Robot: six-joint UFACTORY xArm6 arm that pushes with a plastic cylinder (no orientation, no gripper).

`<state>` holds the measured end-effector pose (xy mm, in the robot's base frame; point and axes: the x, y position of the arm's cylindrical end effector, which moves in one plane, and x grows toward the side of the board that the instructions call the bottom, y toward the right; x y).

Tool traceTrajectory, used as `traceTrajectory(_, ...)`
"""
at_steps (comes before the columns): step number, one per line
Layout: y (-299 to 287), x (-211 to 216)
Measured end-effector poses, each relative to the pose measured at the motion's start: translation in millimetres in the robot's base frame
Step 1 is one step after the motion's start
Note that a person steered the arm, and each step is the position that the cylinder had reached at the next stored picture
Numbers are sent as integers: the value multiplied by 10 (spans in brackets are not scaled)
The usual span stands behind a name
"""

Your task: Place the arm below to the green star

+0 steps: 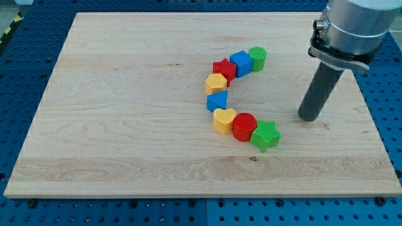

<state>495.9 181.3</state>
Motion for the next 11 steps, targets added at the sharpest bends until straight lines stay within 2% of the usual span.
traceTrajectory(4,-60,610)
traceTrajectory(6,-60,632)
traceTrajectory(8,-237,1007)
traceTrajectory(9,-457,1082)
traceTrajectory(10,-990,1082)
traceTrajectory(11,-1320,930)
